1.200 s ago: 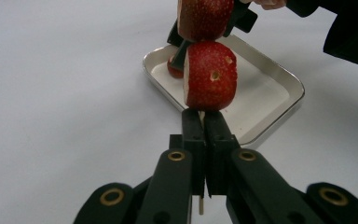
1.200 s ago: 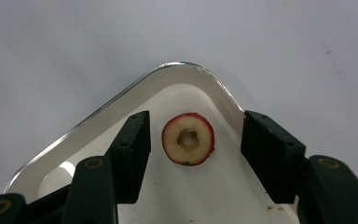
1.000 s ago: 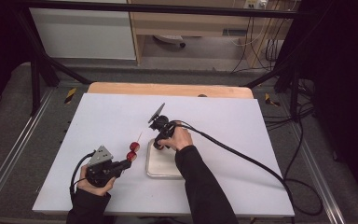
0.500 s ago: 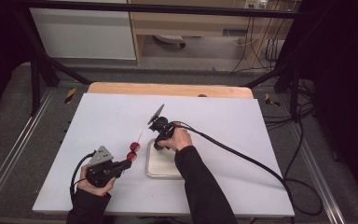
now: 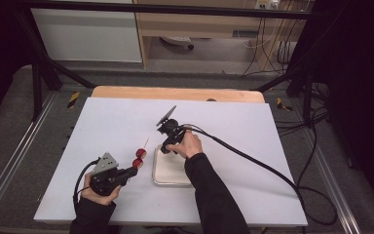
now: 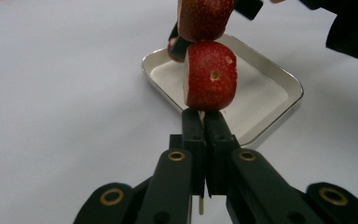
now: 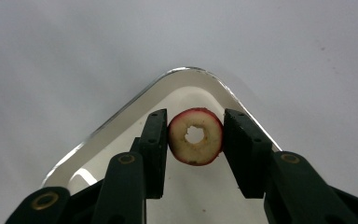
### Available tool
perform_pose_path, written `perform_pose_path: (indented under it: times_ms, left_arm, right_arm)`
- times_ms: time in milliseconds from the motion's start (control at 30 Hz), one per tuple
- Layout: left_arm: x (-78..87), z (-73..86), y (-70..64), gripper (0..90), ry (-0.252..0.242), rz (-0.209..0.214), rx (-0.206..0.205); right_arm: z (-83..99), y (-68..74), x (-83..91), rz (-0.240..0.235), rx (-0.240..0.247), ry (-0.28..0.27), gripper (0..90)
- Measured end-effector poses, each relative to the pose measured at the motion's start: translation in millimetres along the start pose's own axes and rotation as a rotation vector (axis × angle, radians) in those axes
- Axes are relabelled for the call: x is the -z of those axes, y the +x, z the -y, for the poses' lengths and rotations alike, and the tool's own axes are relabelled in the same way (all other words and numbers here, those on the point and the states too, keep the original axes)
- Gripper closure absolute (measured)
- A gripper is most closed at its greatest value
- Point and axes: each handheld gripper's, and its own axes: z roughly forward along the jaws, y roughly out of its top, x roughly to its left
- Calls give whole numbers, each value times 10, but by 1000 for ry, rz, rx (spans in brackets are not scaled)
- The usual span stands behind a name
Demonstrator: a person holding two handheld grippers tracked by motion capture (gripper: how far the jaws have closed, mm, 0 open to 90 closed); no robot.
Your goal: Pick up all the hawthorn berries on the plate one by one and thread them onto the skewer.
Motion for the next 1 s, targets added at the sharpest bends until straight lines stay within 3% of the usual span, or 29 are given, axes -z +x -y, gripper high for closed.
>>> perform_pose_path:
  times_ms: [200,300,533,867,1000]
  left_arm:
    - [-2,-6,-30,885,-5,1,-4]
    - [-5,-9,-45,885,-5,2,-8]
    - [-16,-16,-85,884,0,2,-13]
    - [-8,-35,-161,884,-8,13,-18]
    - [-6,-43,-200,884,-14,19,-7]
  right_arm:
    - [139,36,252,-25,-22,-98,616]
    - [246,32,344,-49,-58,-153,616]
    - [551,7,484,-130,-140,-357,616]
    - [875,1,606,-299,-332,-632,617]
    - [975,43,635,-338,-390,-737,617]
